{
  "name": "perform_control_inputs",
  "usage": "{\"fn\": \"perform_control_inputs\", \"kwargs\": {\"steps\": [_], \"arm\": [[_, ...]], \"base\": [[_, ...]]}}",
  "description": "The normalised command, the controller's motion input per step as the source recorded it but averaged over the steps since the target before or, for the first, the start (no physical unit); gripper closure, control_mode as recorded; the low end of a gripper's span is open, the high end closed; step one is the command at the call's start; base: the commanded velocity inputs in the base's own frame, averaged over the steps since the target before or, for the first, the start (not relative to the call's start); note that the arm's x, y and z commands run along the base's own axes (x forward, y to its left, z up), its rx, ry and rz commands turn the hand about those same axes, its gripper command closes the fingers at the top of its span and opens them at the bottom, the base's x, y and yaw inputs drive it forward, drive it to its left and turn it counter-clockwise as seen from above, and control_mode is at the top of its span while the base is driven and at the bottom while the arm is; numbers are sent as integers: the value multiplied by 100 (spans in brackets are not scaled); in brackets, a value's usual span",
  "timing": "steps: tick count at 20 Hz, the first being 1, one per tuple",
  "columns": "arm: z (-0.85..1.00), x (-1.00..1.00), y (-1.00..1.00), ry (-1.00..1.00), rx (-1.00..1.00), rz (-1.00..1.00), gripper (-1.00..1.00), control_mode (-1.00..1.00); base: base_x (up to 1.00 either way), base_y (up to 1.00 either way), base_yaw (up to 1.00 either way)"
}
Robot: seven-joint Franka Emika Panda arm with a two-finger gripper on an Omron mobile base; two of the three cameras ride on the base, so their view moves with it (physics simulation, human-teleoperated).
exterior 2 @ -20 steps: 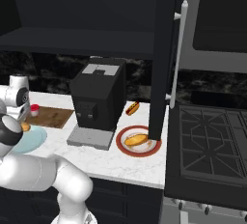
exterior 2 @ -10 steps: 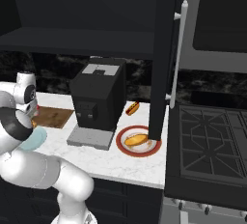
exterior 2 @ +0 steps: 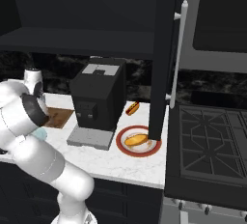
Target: From the different types of pastries on the counter, select a croissant and place it on the cutting board. Then retrieve a jar of jam from the cabinet and place it alongside the croissant on the cutting board.
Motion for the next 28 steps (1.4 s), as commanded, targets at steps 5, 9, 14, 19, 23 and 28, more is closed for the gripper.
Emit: {"fn": "perform_control_inputs", "kwargs": {"steps": [5,9,14,19,23,28], "arm": [[5,43,-3,0,-2,-10,100,-100],[2,17,-11,0,-1,-5,100,-100],[0,0,-14,-1,0,0,100,-100],[0,22,-6,-4,0,0,100,-100],[0,38,0,-4,0,0,100,-100],[0,22,8,-7,0,0,100,-100]], "base": [[0,0,0],[0,0,0],[0,0,0],[0,0,0],[0,0,0],[0,0,0]]}}
